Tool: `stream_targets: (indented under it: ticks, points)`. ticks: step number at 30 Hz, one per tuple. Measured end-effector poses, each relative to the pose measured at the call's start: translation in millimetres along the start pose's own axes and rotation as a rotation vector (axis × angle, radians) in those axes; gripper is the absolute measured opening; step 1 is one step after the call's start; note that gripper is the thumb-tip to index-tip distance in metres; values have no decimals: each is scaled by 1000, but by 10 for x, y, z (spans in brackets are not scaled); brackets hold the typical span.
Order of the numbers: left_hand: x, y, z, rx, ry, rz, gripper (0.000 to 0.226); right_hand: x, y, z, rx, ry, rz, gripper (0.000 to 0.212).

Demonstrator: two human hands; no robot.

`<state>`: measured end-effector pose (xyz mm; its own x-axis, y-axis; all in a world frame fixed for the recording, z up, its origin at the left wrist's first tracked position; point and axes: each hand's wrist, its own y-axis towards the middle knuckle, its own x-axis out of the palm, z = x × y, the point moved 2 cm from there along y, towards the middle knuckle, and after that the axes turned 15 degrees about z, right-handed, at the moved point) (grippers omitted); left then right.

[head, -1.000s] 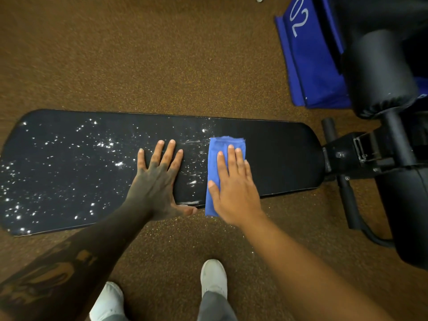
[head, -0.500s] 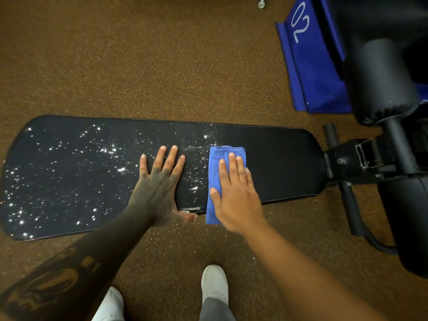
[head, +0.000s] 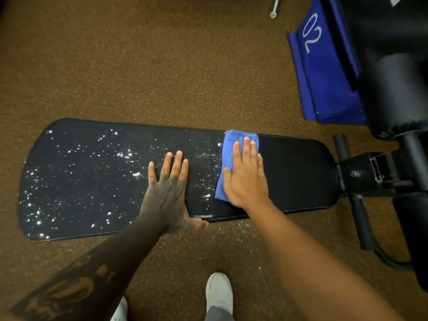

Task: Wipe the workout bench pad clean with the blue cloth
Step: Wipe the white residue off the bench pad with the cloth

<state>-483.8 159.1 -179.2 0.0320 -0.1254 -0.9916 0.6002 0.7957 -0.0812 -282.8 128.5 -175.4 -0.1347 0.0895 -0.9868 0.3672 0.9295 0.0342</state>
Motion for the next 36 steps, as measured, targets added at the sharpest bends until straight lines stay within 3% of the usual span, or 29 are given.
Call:
stream_targets:
  ticks: [3, 7, 9, 14, 19, 20, 24, 25, 29, 34, 36]
  points:
    - [6, -20, -25, -8, -5, -6, 162, 32, 127, -156, 147, -20, 38, 74]
    - [5, -17, -42, -13, -12, -5, 162, 28, 85, -134, -126, -12, -1, 74]
    - [5, -16, -50, -9, -13, -5, 161, -4, 166, -12, -169, -7, -3, 72]
    - [-3, -32, -129, 14, 3, -20, 161, 9, 351, -229, 225, -10, 57, 74]
    - [-9, -27, -154, 29, -2, -27, 162, 55, 334, -318, -137, 2, 1, 73]
    - [-15, -33, -166, 34, -3, -25, 161, 43, 375, -257, -122, 1, 9, 72]
    - [-34, -51, -244, 43, 20, -36, 161, 38, 492, -322, 214, -5, 59, 72]
    - [-34, -54, -259, 44, 22, -37, 161, 62, 491, -427, 195, 3, 57, 73]
    - [-41, -60, -272, 53, 11, -38, 161, 95, 418, -510, -214, 19, -3, 72]
    - [-41, -67, -329, 65, 18, -42, 162, 74, 610, -442, 57, -22, 23, 70]
    - [-41, -76, -346, 72, 18, -43, 161, 104, 531, -622, -41, -8, 30, 72]
